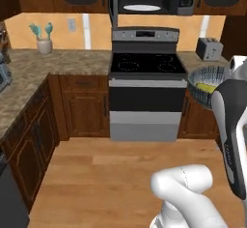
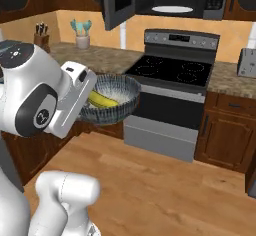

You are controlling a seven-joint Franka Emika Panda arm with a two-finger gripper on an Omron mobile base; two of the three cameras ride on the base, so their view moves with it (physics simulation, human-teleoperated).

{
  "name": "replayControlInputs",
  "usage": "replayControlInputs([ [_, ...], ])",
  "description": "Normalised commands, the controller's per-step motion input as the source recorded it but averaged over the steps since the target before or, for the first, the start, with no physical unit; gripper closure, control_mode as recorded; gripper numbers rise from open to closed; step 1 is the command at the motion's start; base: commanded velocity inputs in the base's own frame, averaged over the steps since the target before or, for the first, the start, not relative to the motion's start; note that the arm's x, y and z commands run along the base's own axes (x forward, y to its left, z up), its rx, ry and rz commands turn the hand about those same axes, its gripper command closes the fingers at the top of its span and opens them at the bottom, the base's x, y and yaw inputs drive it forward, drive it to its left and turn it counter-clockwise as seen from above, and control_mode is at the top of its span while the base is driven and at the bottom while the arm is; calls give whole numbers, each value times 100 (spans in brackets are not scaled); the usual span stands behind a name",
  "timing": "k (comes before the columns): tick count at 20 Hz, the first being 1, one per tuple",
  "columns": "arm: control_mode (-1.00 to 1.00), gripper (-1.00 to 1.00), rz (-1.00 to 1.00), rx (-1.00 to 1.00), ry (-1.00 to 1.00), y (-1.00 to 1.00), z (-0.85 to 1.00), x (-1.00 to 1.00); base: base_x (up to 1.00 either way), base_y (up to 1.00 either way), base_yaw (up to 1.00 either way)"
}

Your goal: Pick the cucumber from the sink and place it in the bowl. Then pick the bowl and place it in the microwave. Then close the microwave door and press the start button.

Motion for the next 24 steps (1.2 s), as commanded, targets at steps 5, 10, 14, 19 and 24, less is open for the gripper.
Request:
replayControlInputs([
  [5,100,100,0,0,0,0,0,0,100,-83,-31],
  [10,100,100,0,0,0,0,0,0,100,-20,-25],
  [14,100,100,0,0,0,0,0,0,100,36,-34],
  [19,100,100,0,0,0,0,0,0,85,52,-27],
  [24,100,100,0,0,0,0,0,0,83,26,-4],
])
